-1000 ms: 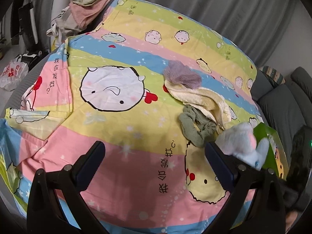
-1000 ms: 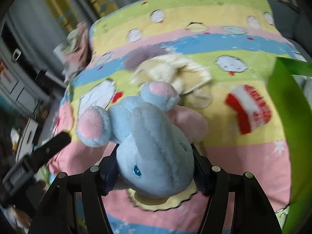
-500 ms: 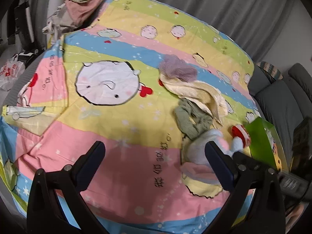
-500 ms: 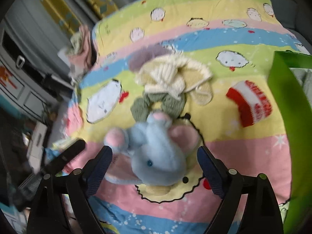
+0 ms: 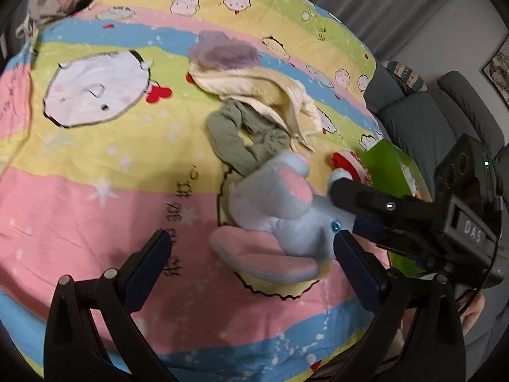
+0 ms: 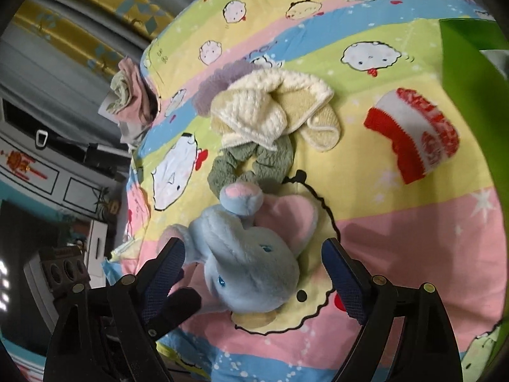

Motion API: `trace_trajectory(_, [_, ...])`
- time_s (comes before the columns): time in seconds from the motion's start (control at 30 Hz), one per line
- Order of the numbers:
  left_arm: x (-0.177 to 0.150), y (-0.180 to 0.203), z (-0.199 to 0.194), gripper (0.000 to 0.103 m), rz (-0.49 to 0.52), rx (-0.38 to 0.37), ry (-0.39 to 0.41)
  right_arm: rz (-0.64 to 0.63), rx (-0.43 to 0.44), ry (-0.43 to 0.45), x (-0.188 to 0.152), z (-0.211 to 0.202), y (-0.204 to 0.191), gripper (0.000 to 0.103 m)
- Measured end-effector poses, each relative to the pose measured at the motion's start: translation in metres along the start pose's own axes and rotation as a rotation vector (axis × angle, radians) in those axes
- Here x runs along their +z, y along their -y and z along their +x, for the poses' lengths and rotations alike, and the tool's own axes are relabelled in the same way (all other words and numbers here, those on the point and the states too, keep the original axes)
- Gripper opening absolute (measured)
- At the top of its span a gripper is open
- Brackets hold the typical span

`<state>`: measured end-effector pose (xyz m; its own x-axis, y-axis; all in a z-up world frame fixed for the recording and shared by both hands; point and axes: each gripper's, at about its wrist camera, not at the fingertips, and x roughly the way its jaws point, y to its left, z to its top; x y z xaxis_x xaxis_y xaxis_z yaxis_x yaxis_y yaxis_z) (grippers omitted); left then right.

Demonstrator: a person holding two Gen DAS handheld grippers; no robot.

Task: Organize soft objects
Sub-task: 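Move the right gripper to the blue elephant plush and grasp it, then carry the elephant plush into the green box and open the right gripper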

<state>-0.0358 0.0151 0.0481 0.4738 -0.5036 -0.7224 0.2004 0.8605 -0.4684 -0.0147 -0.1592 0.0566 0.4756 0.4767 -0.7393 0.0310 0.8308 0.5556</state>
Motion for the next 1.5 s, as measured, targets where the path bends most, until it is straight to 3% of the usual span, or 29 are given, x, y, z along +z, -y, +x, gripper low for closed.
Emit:
trace_trajectory(0.03, [0.000,0.000,0.002,0.097,-0.007,-0.009,-0.006,-0.003,-0.001,-0.001,0.000,0.004,-0.001,0.089])
trace_trajectory(0.1, [-0.001,0.001,0.006,0.080,-0.016,-0.030,-0.016,-0.002,-0.011,-0.017,-0.001,0.012,-0.001,0.079])
trace_trajectory(0.13, [-0.001,0.002,0.009,0.076,-0.014,-0.039,-0.016,-0.006,-0.014,-0.028,-0.001,0.016,-0.001,0.070])
trace_trajectory(0.23, [-0.002,0.006,0.014,0.069,0.006,-0.058,-0.010,-0.022,-0.007,-0.023,-0.001,0.022,-0.003,0.066])
trace_trajectory(0.3, [-0.002,0.007,0.015,0.054,0.000,-0.072,-0.003,-0.016,0.008,-0.017,0.000,0.019,-0.002,0.064])
trace_trajectory(0.47, [-0.004,0.029,0.004,0.045,0.111,-0.058,0.055,-0.020,0.037,0.044,0.000,-0.002,-0.003,0.056])
trace_trajectory(0.53, [-0.005,0.039,-0.002,0.045,0.148,-0.072,0.090,-0.032,0.070,0.075,0.001,-0.018,-0.007,0.052])
trace_trajectory(0.6, [-0.003,0.050,-0.008,0.044,0.161,-0.137,0.093,-0.061,0.042,0.135,0.000,-0.037,-0.010,0.052])
trace_trajectory(0.7, [-0.002,0.074,-0.017,0.045,0.236,-0.129,0.132,-0.065,0.038,0.206,0.001,-0.062,-0.007,0.051])
trace_trajectory(0.9, [0.000,0.123,-0.028,0.045,0.352,-0.157,0.179,-0.035,0.053,0.350,-0.001,-0.121,0.013,0.051])
trace_trajectory(1.17, [-0.003,0.204,-0.025,0.045,0.511,-0.247,0.208,0.052,-0.005,0.560,-0.010,-0.201,0.058,0.051])
trace_trajectory(1.5, [-0.015,0.285,0.012,0.045,0.644,-0.341,0.162,0.200,-0.062,0.654,-0.019,-0.245,0.123,0.051])
